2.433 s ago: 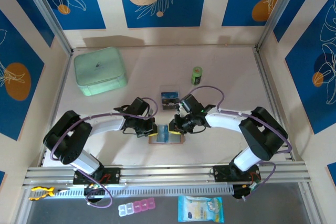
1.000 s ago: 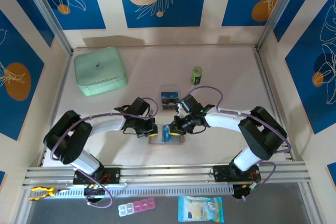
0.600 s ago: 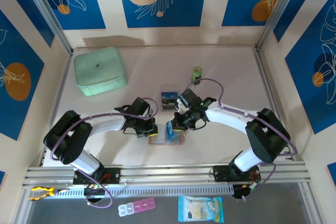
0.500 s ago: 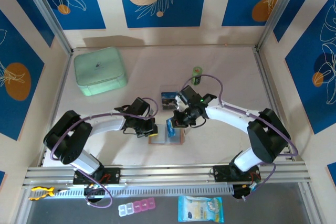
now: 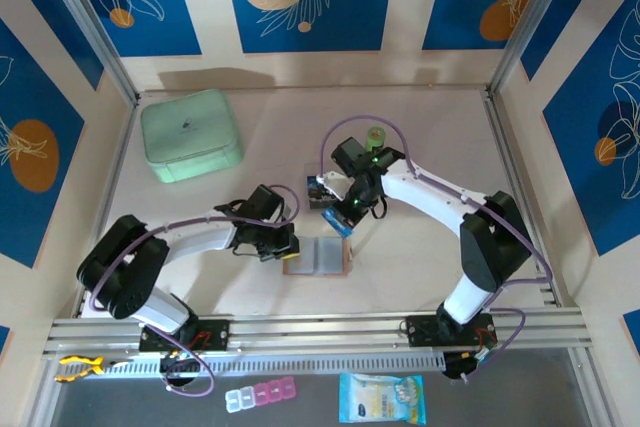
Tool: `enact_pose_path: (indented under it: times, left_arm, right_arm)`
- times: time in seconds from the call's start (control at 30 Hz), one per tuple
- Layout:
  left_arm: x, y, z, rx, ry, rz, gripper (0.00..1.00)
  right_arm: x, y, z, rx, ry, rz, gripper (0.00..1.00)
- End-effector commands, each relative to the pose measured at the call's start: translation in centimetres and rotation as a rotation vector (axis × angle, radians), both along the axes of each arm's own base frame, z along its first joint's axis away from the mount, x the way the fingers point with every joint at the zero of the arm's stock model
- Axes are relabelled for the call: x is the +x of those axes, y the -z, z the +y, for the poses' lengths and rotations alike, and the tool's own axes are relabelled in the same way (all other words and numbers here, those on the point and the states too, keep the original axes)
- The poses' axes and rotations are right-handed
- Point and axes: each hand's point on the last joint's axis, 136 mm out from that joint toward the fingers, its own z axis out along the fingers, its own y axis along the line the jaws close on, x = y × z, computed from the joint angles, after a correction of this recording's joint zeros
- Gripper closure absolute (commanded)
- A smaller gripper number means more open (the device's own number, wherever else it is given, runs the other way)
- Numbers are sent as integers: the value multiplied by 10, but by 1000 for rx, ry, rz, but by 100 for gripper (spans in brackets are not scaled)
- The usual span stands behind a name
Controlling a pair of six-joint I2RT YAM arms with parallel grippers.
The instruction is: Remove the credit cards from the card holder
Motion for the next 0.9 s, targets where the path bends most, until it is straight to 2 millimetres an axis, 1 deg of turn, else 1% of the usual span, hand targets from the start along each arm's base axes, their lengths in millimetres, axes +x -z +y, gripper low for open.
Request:
enact_pose_path:
  times: [0.0, 0.1, 0.23, 0.33, 0.53, 0.63, 0.7, 0.8, 0.87]
  left_arm:
    - [1, -10, 1, 8, -6, -19, 98]
    - [1, -11, 4, 9, -11, -21, 98]
    - [0, -11, 9, 10, -18, -21, 98]
    - [0, -11, 12, 8, -24, -19, 98]
    - [0, -12, 20, 14, -33, -13, 97]
    - [2, -11, 22, 14, -38, -12, 97]
    - [3, -10, 23, 15, -41, -8, 98]
    - [3, -9, 23, 13, -44, -3, 98]
    - [3, -8, 24, 15, -46, 0, 98]
  right_arm:
    - [11, -8, -9, -89, -285, -101, 100]
    - [31, -17, -7, -116, -359, -149, 100]
    - [63, -31, 0, -123, -398, -192, 100]
    - [84, -38, 6, -118, -420, -218, 100]
    - [114, -39, 17, -106, -451, -240, 100]
    - [125, -35, 20, -107, -461, -240, 100]
    - [128, -32, 22, -108, -465, -233, 100]
    - [129, -24, 23, -109, -473, -212, 100]
    - [129, -17, 22, -113, -475, -196, 98]
